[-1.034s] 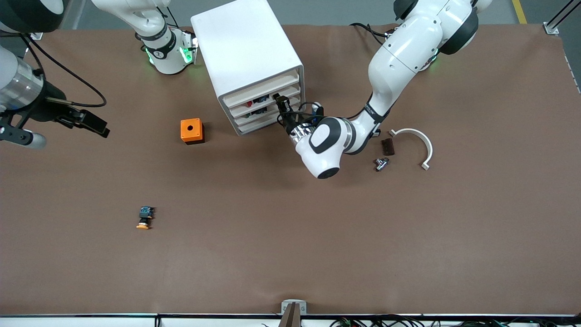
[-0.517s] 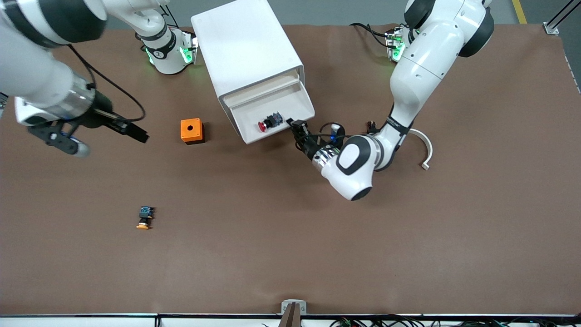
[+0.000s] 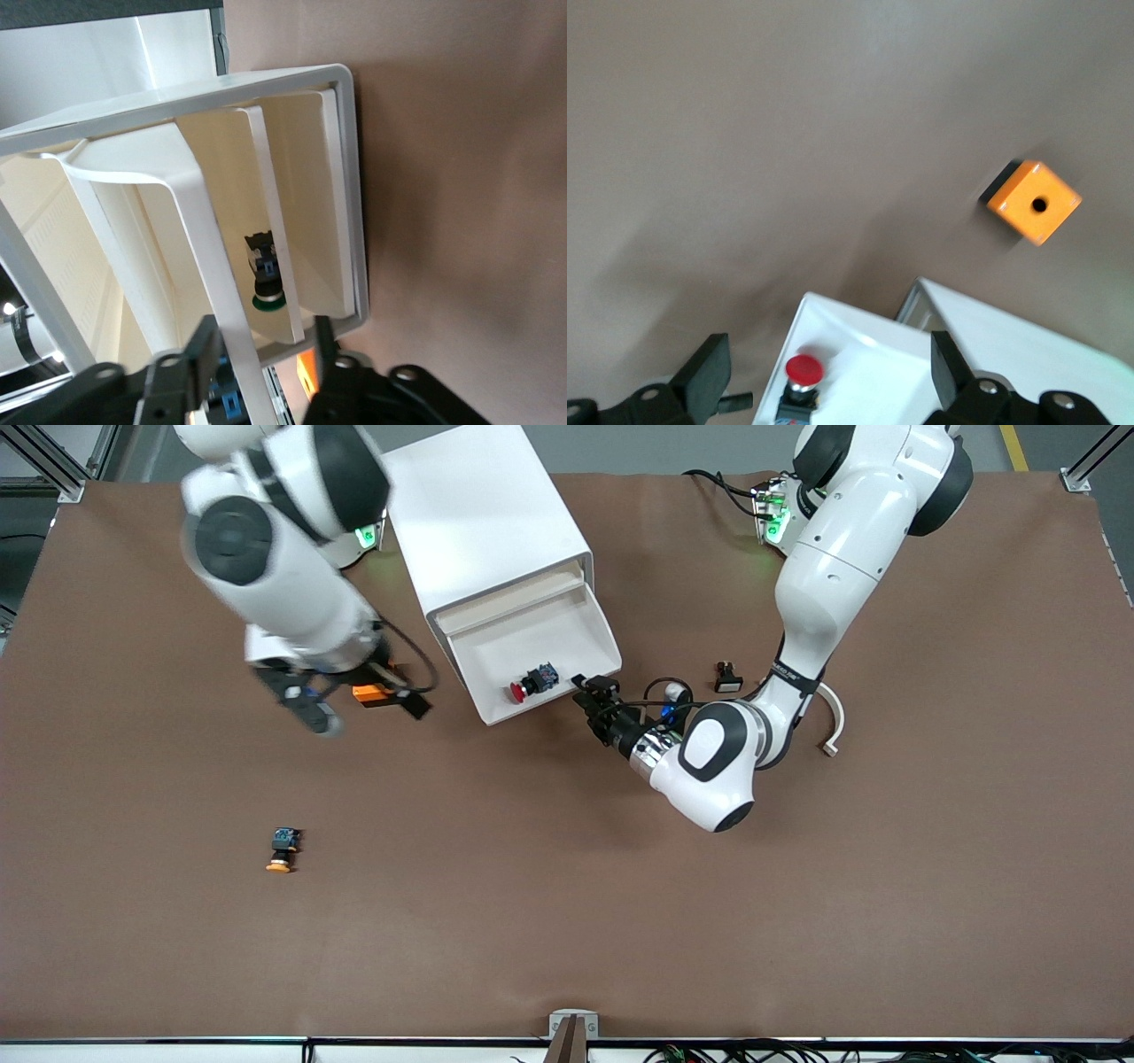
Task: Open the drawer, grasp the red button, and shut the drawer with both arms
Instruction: 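Reach the right gripper into the open drawer while the left gripper withdraws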
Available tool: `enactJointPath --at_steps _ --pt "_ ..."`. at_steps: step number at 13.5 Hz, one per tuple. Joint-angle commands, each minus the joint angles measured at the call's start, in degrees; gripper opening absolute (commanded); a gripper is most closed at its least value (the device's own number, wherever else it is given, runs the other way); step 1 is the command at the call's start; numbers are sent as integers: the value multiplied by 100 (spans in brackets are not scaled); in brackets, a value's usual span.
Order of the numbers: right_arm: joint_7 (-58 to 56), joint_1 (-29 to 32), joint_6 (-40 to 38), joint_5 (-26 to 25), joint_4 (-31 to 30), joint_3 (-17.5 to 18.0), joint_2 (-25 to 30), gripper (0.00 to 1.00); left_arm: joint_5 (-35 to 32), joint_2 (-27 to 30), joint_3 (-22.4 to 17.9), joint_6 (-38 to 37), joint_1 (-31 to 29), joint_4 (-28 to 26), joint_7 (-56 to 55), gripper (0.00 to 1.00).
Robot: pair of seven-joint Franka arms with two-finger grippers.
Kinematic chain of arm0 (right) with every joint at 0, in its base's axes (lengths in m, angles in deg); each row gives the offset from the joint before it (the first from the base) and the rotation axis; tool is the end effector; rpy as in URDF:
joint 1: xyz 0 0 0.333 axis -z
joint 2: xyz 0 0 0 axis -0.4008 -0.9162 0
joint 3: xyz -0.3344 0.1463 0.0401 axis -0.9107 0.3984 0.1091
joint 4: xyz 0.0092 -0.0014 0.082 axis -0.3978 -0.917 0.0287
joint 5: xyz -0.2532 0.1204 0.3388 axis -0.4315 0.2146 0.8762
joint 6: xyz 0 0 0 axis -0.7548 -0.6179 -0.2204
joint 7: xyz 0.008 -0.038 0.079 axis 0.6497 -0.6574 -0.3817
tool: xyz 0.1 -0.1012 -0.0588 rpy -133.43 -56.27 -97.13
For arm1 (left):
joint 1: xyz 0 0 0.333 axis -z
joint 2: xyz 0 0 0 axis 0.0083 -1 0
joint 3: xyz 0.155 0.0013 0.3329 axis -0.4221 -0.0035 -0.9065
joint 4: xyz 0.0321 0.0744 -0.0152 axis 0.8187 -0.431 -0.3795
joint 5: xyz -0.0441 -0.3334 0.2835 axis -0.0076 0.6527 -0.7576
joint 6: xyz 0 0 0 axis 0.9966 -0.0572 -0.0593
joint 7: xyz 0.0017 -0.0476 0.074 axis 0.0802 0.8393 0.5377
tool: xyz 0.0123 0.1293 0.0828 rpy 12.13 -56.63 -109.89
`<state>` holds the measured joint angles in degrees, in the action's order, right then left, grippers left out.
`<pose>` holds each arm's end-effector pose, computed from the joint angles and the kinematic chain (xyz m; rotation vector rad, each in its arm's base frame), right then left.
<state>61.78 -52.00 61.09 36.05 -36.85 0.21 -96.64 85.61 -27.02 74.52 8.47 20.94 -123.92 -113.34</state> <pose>0.5837 0.3528 0.4853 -2.8775 1.1892 0.1678 0.5934 -0.4687 0.1859 -1.2001 -1.9711 1.5699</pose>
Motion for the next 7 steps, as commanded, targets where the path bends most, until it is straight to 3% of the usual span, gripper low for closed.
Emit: enactJointPath --at_steps 1,5,7 --pt "767 -422 504 -67 -230 -55 -177 100 10 109 -12 -69 -261 160 71 99" --pt "1629 -950 1296 -173 -643 -63 -415 100 -278 162 14 -438 -902 416 98 99" --pt "1982 -1161 1665 -173 -889 -55 -476 90 -464 224 15 -456 -1219 512 176 99"
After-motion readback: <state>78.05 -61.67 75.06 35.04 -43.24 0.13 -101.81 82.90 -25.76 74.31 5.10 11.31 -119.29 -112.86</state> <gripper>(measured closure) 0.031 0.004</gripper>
